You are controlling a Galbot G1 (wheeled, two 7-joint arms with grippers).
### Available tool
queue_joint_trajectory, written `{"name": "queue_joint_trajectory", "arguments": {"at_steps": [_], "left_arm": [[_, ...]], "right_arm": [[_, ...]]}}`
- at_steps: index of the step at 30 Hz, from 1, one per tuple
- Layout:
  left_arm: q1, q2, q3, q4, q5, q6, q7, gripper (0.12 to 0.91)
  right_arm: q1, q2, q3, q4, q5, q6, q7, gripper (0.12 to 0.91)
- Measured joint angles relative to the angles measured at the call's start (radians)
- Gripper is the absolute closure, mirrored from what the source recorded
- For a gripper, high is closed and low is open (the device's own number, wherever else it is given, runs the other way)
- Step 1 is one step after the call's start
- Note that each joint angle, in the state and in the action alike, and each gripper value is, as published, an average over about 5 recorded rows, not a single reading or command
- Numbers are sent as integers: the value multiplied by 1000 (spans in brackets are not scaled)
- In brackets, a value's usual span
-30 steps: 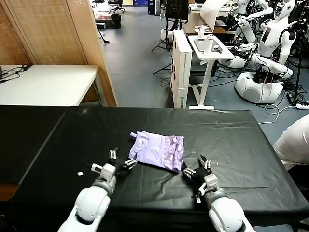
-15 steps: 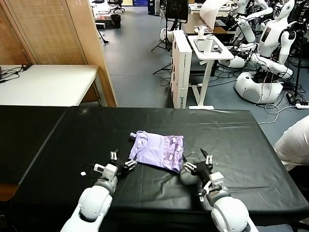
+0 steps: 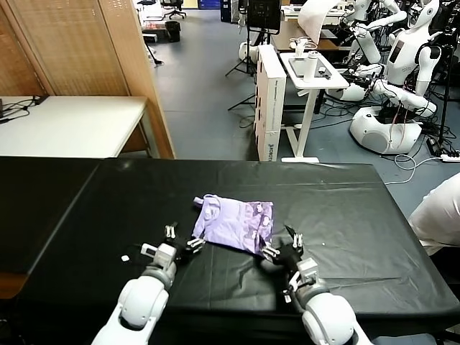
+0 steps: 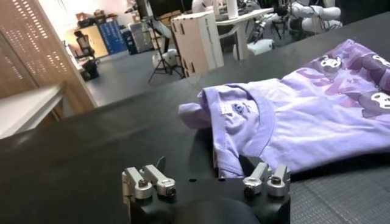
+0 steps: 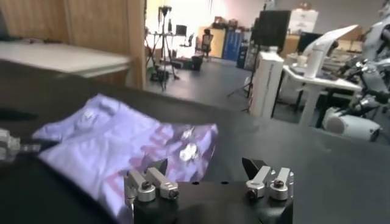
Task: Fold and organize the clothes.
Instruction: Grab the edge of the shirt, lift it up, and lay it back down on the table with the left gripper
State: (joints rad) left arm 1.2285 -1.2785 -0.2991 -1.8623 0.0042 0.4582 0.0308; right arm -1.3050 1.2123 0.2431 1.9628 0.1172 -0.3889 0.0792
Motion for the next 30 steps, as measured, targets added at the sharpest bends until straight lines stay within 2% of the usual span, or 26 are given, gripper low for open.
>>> {"name": "queue_joint_trajectory", "arguments": {"at_steps": [5, 16, 21, 27, 30], "left_arm": [[0, 2, -1, 2, -1, 0, 0, 123], [-9, 10, 0, 8, -7, 3, 1, 123], [-4, 23, -3, -14, -34, 13, 3, 123], [-13, 51, -15, -87, -107, 48, 5, 123], [-27, 66, -22, -124, -153, 57, 6, 123]], "right_arm": [[-2, -13, 9, -13, -33, -38, 9, 118], [0, -24, 34, -14, -30, -78, 19, 118], [-3, -36, 56, 14, 38, -50, 20, 118], [10, -38, 86, 59, 192, -36, 55, 118], [23, -37, 91, 58, 237, -33, 63, 118]]}}
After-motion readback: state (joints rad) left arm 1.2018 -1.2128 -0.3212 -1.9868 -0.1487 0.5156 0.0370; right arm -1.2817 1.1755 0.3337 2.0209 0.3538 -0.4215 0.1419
